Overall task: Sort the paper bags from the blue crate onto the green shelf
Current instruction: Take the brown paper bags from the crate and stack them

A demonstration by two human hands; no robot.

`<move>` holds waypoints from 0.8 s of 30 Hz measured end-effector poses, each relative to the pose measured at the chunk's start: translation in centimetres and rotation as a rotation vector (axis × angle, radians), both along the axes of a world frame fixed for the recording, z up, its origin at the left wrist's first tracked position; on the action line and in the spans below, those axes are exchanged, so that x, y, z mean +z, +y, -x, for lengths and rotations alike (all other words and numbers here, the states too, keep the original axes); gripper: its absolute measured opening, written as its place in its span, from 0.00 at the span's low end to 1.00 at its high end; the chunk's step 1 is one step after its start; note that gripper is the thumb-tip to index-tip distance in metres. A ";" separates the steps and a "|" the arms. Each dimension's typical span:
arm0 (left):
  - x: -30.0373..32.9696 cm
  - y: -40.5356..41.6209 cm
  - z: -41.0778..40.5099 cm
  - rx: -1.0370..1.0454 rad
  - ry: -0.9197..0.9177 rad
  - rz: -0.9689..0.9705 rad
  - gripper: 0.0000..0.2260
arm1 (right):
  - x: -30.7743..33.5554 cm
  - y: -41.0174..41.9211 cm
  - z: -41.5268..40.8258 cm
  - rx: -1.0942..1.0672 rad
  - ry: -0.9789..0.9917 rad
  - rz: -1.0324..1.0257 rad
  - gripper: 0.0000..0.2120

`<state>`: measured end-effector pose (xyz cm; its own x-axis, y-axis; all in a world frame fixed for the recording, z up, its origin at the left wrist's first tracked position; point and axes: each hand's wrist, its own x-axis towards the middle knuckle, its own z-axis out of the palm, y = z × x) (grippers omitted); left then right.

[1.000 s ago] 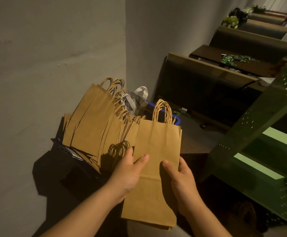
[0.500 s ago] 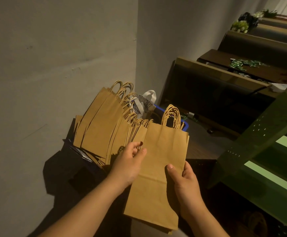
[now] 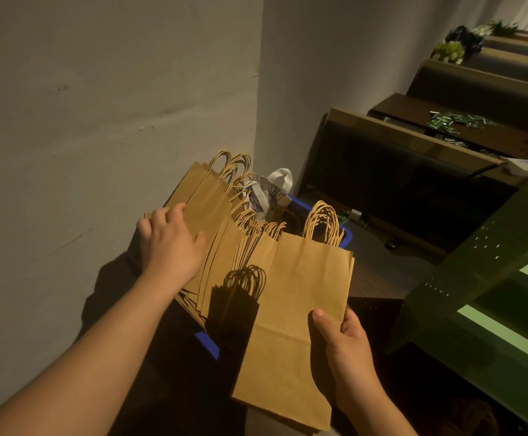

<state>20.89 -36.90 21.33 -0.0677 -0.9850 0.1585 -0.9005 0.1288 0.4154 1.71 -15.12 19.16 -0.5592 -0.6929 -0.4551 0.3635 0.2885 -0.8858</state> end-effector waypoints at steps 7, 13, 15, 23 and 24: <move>-1.5 -2.0 -0.2 0.084 -0.198 -0.119 0.44 | -0.2 0.0 0.0 -0.010 0.012 -0.041 0.13; -1.3 -2.3 0.0 0.069 -0.230 -0.007 0.39 | -0.6 0.2 0.0 -0.048 -0.021 -0.048 0.14; -1.1 -2.4 0.4 0.035 -0.228 -0.004 0.34 | -0.5 0.2 -0.1 -0.054 -0.022 -0.044 0.16; -1.2 -2.8 1.5 -0.072 -0.235 -0.012 0.22 | 0.0 0.2 0.2 -0.056 0.006 -0.039 0.09; -1.2 -2.7 1.6 -0.089 -0.215 -0.025 0.22 | 0.0 0.3 0.2 -0.058 0.015 -0.040 0.09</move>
<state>19.31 -39.64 20.10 -0.1843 -0.9771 0.1064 -0.9540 0.2038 0.2197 1.50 -14.84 19.19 -0.6043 -0.6411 -0.4731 0.3676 0.3024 -0.8794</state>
